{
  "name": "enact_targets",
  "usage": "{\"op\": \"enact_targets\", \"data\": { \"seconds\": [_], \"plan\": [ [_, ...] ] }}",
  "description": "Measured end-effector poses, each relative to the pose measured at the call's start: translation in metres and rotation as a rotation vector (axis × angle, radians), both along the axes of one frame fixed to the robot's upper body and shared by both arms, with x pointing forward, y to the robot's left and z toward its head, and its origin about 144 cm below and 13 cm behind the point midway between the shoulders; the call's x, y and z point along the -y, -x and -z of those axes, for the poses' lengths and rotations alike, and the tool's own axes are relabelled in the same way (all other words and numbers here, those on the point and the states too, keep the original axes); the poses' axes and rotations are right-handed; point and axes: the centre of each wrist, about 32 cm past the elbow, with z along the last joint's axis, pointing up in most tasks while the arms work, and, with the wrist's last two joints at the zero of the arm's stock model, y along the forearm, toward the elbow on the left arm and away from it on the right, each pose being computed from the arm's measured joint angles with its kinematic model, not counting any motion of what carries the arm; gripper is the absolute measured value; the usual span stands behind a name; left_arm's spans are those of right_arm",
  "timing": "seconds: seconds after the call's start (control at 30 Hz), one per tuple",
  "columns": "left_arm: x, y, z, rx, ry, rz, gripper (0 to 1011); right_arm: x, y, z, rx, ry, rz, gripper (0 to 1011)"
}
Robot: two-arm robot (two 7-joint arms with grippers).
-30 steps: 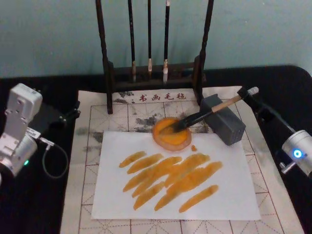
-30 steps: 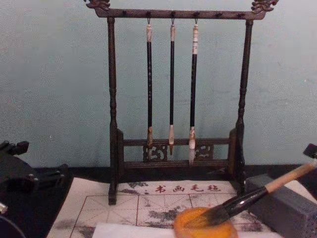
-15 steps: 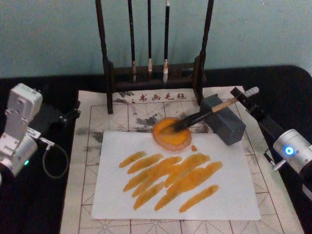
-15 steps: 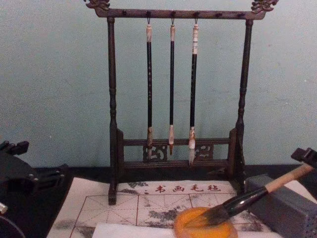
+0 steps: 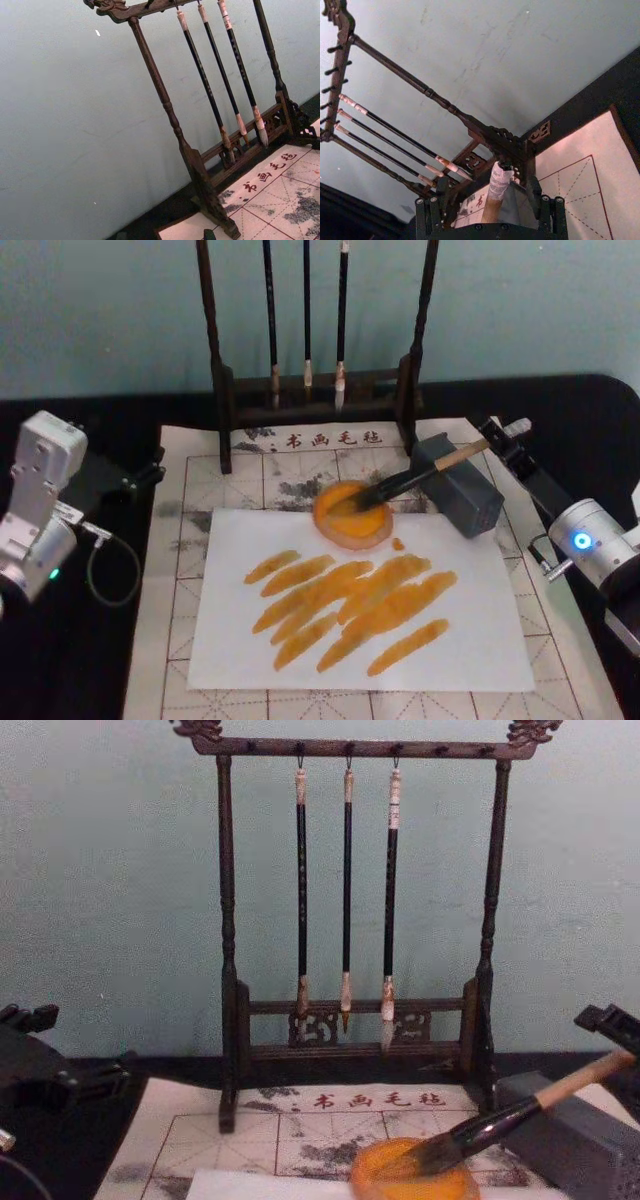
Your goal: Pick up the brush from the inkstone, write on the paper, then place the brush back to its original position.
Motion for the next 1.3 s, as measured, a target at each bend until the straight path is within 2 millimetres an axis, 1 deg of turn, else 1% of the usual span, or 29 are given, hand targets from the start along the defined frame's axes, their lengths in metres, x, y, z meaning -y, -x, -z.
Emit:
{"op": "enact_targets", "data": {
  "seconds": [0.5,1.3],
  "plan": [
    [0.0000,0.0000,0.0000,0.000,0.000,0.000,1001,0.0011,0.0039,0.0020,-0.029,-0.050,0.016,1003],
    [0.0000,0.0000,0.0000,0.000,0.000,0.000,1001,0.0015,0.0042,0.0018,-0.032,-0.053,0.017,1003]
  ]
}}
